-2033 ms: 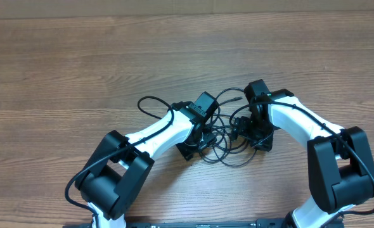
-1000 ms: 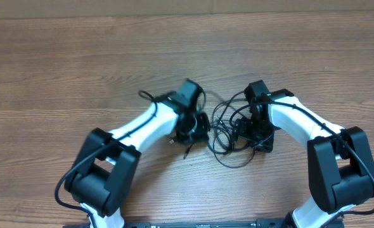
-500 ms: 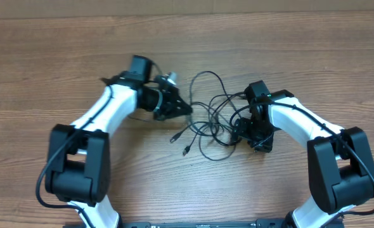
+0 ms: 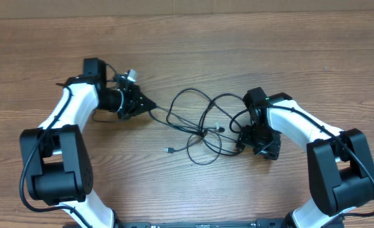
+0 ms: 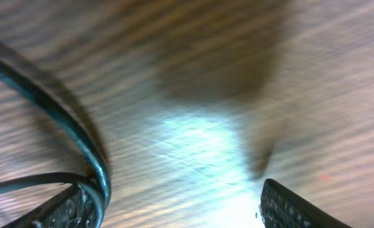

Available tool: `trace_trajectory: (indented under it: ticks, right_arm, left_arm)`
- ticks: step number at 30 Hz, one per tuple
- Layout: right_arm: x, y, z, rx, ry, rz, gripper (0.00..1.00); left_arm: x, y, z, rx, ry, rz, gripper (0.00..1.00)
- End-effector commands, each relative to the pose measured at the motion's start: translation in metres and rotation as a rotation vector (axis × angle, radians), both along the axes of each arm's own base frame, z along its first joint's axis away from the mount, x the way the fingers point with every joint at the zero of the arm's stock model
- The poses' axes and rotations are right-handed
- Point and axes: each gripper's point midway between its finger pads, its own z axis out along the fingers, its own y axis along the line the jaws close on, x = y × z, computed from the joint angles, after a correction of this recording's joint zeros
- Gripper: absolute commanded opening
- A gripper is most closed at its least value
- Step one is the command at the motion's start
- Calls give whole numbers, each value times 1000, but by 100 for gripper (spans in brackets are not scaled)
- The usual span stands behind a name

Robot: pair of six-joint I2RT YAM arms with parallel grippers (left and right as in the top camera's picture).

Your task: Untangle cables

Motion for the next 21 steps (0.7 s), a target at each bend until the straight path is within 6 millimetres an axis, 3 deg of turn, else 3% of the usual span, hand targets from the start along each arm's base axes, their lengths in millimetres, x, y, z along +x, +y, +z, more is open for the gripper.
trace_trajectory:
  ticks: [1, 8, 12, 16, 19, 21]
  right_arm:
    - [3, -53, 10, -235, 14, -41, 78]
    - [27, -56, 28, -221, -36, -87, 78]
    - [33, -47, 32, -174, -46, -95, 80]
    - [32, -14, 30, 28, -21, -75, 80]
    - [29, 1, 31, 118, 1, -57, 80]
    - [26, 7, 32, 157, 13, -61, 93]
  left_arm:
    - [15, 49, -2, 99, -45, 98, 4]
    - [13, 82, -17, 201, 42, 214, 4]
    - [10, 97, -30, 301, 121, 295, 4]
    - [9, 85, -29, 291, 119, 265, 4]
    - [4, 68, -29, 288, 129, 215, 5]
    - [-2, 53, -30, 293, 133, 166, 11]
